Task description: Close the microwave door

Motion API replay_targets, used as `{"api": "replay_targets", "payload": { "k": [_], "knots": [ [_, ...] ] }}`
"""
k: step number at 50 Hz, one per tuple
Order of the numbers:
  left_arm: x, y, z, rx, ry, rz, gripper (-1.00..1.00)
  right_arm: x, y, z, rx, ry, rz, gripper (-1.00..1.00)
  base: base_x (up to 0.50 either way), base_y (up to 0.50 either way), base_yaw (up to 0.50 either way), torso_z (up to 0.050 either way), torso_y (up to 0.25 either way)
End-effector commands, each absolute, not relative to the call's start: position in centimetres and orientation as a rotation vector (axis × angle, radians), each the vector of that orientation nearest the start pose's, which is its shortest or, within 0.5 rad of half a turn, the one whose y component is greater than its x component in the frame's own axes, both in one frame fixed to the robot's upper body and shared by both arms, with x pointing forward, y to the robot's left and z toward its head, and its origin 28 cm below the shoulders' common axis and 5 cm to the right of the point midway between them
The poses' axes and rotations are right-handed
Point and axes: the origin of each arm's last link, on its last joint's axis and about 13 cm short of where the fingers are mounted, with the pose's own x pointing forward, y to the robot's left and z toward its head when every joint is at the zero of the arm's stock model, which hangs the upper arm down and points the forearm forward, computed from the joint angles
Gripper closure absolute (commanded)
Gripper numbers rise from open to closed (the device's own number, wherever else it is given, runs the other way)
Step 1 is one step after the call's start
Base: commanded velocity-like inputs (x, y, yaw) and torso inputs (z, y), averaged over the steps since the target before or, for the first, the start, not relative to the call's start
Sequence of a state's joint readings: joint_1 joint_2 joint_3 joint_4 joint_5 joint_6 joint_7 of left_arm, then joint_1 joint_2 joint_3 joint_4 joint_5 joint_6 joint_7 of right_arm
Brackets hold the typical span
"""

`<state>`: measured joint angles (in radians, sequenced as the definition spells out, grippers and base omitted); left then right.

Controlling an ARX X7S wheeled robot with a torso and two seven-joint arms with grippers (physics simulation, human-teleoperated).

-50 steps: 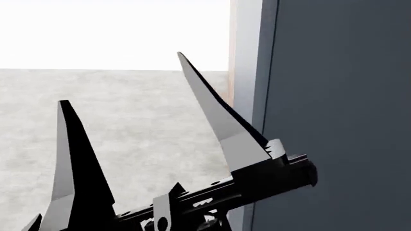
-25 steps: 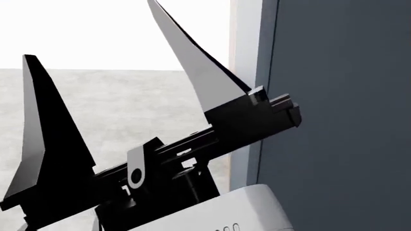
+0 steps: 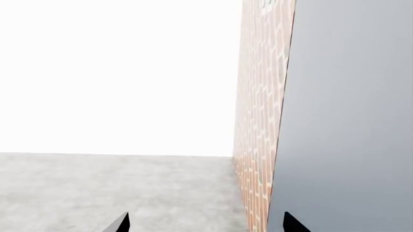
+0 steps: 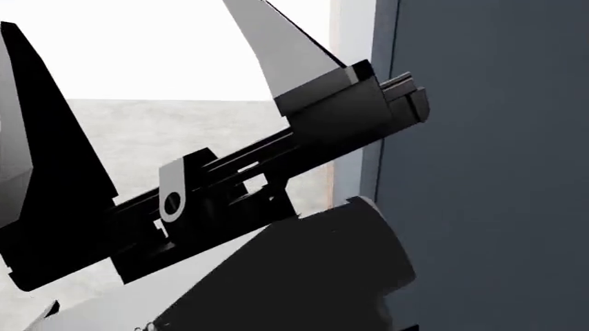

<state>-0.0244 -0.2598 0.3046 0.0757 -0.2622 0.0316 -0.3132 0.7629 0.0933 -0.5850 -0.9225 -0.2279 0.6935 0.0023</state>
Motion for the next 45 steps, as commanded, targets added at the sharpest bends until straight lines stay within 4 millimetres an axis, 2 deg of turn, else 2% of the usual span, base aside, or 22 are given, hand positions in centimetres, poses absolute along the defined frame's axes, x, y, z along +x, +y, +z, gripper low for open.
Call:
{"api": "replay_targets", "payload": {
  "k": [1,7,17,27,32,45],
  "knots": [
    [20.9,20.4,2.4,-0.024,-0.048,0.000,-1.00,20.2,-2.9,29.8,-0.341,-1.025,0.316,-1.00,0.00,0.00,0.00,0.000,0.000],
    [20.9,20.4,2.1,-0.024,-0.049,-0.001,-1.00,20.4,-3.3,31.3,-0.324,-1.030,0.279,-1.00,0.00,0.00,0.00,0.000,0.000],
    [20.8,20.2,2.9,-0.022,-0.050,-0.001,-1.00,20.5,-3.6,32.7,-0.338,-1.043,0.253,-1.00,0.00,0.00,0.00,0.000,0.000],
    [20.8,20.2,3.1,-0.025,-0.050,-0.001,-1.00,20.7,-3.8,35.0,-0.356,-1.062,0.237,-1.00,0.00,0.00,0.00,0.000,0.000],
    [20.8,20.2,2.8,-0.024,-0.050,-0.002,-1.00,21.5,-4.1,36.3,-0.369,-1.055,0.218,-1.00,0.00,0.00,0.00,0.000,0.000],
    [20.9,20.2,3.0,-0.024,-0.052,-0.003,-1.00,21.2,-4.2,37.6,-0.384,-1.069,0.201,-1.00,0.00,0.00,0.00,0.000,0.000]
  ]
}}
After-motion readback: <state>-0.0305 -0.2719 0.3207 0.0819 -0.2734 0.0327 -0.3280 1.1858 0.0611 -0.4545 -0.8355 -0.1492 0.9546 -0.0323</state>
